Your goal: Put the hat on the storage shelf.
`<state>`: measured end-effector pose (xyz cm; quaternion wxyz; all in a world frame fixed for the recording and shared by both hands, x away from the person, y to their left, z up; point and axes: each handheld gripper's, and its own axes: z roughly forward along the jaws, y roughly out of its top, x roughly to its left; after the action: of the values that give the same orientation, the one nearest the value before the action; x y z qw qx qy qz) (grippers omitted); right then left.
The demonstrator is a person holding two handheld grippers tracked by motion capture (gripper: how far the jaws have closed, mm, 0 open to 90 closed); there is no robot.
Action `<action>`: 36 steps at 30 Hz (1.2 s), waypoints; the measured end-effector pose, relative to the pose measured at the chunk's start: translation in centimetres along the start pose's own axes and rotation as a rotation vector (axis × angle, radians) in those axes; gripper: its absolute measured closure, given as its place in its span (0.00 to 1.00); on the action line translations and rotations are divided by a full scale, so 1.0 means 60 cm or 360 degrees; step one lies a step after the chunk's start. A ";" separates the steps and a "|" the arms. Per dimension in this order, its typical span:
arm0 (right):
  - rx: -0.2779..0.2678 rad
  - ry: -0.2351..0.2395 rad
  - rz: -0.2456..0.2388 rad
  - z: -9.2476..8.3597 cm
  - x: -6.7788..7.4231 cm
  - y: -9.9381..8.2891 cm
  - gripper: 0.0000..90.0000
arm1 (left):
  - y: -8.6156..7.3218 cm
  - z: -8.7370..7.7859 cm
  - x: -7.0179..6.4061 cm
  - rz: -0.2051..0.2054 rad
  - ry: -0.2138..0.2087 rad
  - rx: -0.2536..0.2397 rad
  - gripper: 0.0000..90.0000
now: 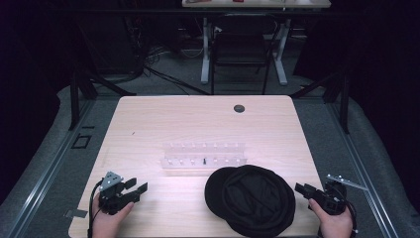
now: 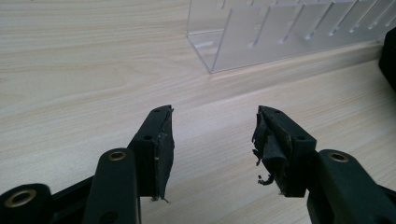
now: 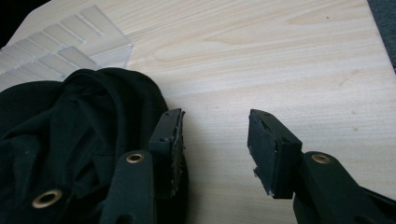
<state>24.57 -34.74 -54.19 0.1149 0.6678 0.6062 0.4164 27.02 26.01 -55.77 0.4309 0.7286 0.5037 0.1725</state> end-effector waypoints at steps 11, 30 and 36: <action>0.0073 0.0015 -0.0009 -0.011 0.022 0.019 0.63 | 0.001 -0.002 -0.003 0.0004 -0.0023 -0.0004 0.52; 0.0508 0.0039 -0.0088 -0.026 0.052 0.046 0.68 | 0.001 -0.001 -0.004 0.0007 -0.0031 -0.0001 0.52; 0.0561 -0.0007 -0.0080 -0.015 0.059 0.049 0.74 | 0.000 0.001 -0.004 -0.0001 -0.0034 0.0008 0.52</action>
<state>25.76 -32.55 -50.19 0.0076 0.6632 0.6860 0.2991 26.94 25.76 -55.75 0.4345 0.7312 0.4998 0.1633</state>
